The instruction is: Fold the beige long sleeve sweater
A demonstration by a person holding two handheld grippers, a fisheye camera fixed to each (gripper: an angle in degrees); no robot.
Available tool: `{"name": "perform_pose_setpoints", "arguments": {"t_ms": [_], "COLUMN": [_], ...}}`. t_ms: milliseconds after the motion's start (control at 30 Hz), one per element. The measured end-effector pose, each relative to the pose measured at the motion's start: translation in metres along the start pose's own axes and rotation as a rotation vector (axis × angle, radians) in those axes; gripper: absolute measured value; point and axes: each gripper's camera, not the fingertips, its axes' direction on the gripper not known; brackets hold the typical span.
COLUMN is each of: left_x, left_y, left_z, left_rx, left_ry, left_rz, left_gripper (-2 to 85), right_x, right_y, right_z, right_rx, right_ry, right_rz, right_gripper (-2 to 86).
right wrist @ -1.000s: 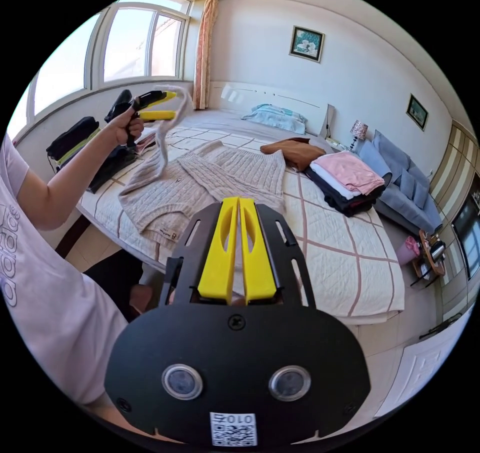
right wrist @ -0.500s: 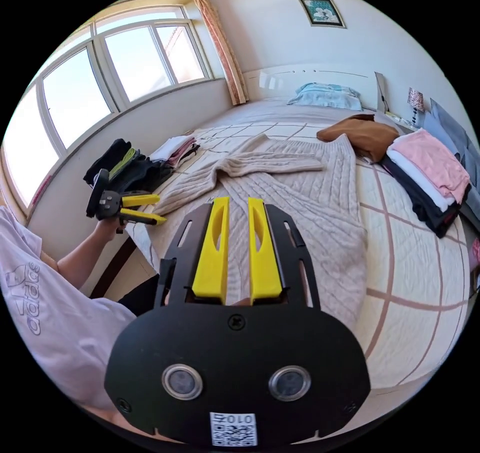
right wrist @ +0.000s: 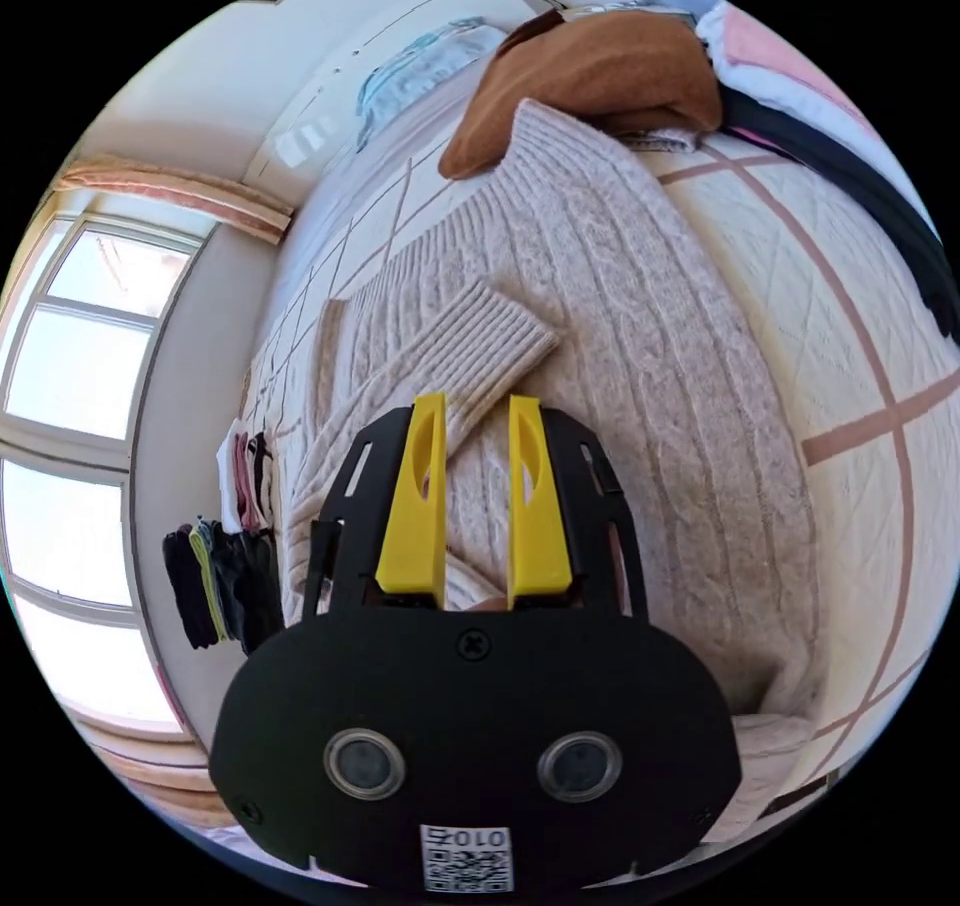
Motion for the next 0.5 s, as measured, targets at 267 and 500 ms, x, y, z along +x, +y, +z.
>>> {"name": "perform_pose_setpoints", "arguments": {"t_ms": [267, 500], "left_x": [-0.003, -0.021], "left_y": [0.022, 0.046], "left_z": [-0.003, 0.0], "left_rx": [0.06, 0.055], "left_ry": [0.035, 0.102], "left_rz": [-0.041, -0.038], "left_gripper": [3.5, 1.4], "right_x": [-0.04, -0.032], "right_y": [-0.019, -0.015], "right_z": [-0.008, -0.102], "right_rx": [-0.002, 0.117], "right_ry": [0.259, 0.21], "right_rz": [-0.157, -0.327], "right_gripper": [4.1, 3.7]}}
